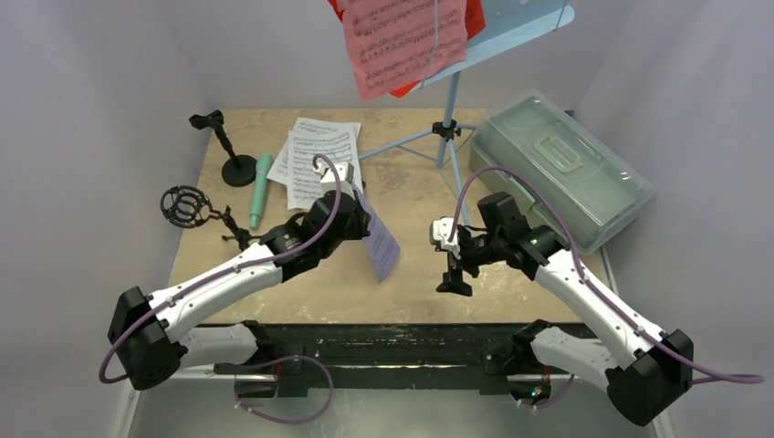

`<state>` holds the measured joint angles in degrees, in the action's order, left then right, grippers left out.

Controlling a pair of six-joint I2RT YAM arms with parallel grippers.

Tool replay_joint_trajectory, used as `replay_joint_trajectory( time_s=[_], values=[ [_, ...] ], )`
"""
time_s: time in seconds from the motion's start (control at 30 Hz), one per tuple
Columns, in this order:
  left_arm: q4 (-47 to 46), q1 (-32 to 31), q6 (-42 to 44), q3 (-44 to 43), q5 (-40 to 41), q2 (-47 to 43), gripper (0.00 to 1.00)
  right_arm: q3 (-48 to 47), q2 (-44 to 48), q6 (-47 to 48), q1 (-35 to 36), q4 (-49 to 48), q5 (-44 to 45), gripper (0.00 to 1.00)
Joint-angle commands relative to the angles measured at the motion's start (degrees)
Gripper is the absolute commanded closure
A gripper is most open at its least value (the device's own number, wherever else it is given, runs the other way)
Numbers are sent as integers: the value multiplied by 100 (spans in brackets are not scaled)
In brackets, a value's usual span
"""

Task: Pack up the instrument practice props
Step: Place the sheet music at the center of the board.

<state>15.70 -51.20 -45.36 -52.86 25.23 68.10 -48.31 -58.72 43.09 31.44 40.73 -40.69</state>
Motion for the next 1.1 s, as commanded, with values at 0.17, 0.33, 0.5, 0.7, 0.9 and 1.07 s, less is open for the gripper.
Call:
replay_joint_trajectory(
  time_s=[0.17, 0.33, 0.5, 0.7, 0.9, 1.07],
  values=[
    [-71, 911, 2093, -126, -1125, -270, 100, -191, 217, 95, -270, 26, -173, 1],
    [74, 1230, 2536, -362, -1294, -45, 100, -153, 220, 64, -270, -27, -93, 1],
    [-240, 1894, 2706, -326, -1870, 109, 100, -121, 218, 34, -272, -80, 0, 1],
    [-847, 2892, 2691, -258, -2873, 428, 100, -93, 203, -2, -271, -131, 60, 1],
    [-1142, 3734, 2667, -422, -3588, 1159, 100, -66, 191, -52, -272, -178, 96, 1],
    [-1171, 4178, 2786, -961, -3945, 2005, 100, -69, 150, -73, -272, -167, 13, 1]
  ],
)
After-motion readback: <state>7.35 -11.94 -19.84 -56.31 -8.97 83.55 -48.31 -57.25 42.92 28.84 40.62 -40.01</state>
